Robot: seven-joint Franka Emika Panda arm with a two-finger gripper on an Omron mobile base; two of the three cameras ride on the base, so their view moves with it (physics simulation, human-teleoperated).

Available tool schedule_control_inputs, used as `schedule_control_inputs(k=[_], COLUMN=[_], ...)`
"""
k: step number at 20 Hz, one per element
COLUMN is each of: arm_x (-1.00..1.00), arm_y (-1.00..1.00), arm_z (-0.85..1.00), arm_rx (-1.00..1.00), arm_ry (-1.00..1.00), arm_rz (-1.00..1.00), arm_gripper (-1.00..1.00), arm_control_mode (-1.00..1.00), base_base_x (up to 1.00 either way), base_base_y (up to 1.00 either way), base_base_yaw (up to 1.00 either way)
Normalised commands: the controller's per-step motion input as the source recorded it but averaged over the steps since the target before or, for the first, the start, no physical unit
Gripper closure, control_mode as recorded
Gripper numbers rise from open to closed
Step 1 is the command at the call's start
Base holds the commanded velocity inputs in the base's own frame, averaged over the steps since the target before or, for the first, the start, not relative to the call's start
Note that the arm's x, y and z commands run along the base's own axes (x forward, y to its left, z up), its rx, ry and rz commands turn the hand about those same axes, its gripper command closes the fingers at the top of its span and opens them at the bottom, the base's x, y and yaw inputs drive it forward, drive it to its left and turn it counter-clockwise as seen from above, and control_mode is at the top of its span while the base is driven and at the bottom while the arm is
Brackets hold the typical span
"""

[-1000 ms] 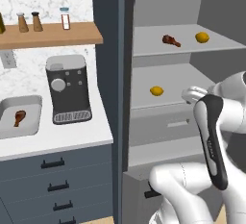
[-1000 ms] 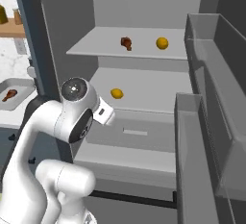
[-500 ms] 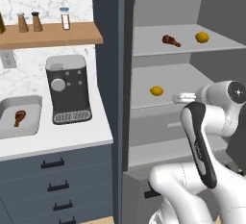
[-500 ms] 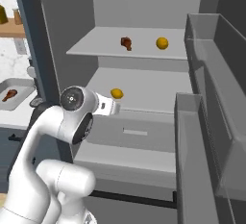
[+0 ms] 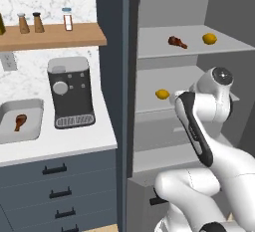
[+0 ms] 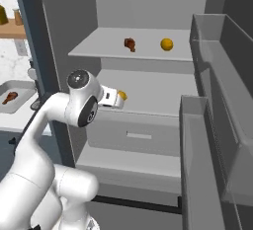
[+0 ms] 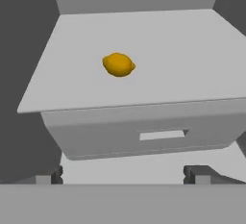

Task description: Place one lemon and one chicken drumstick in each tupperware on the nearby counter, to pack two identical lunches.

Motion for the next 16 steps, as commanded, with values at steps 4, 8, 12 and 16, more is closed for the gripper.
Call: schedule_control_inputs(k=[4, 8, 12, 16], arm_x=[0.39, 0.56, 0.57, 0.1], arm_y=[0.0, 0.0, 0.0, 0.0], arm_z=[-0.16, -0.14, -0.14, -0.1], arm_rx=[0.0, 0.0, 0.0, 0.02], arm_ry=[0.0, -0.02, -0.01, -0.02], arm_rz=[0.0, 0.0, 0.0, 0.0], arm_gripper=[-1.0, -1.0, -1.0, -1.0], arm_control_mode=[-1.0, -1.0, -1.0, -1.0], base_base_x=[0.0, 0.0, 0.0, 0.0], base_base_y=[0.0, 0.0, 0.0, 0.0], base_base_yaw=[0.0, 0.0, 0.0, 0.0])
